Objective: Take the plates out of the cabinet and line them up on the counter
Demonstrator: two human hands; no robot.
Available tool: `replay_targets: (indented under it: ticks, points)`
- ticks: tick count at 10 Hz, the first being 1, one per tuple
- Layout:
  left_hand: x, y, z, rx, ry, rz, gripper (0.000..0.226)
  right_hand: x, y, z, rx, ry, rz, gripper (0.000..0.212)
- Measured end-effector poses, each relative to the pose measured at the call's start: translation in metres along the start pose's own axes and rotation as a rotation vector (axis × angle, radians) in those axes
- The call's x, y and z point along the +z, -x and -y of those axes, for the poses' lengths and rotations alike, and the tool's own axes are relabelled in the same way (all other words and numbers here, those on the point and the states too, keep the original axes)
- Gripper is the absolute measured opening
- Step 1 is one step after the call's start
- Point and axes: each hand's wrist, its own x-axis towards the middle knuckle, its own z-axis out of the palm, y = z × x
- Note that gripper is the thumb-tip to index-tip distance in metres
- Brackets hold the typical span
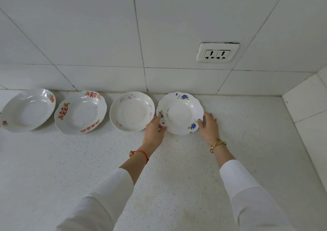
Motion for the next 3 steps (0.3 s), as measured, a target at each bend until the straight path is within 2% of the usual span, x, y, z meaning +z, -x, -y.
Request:
replay_targets:
  ticks: [1,3]
  points:
    - [-0.008,0.002,-0.004,-0.024,0.006,0.023,0.058,-0.005,0.002,0.005,0.040,0.060,0.040,0.041]
    - [-0.041,0.011,-0.006,0.011,-0.027,-0.113,0.055,-0.008,0.018,0.028,-0.048,0.132,-0.044,0.051]
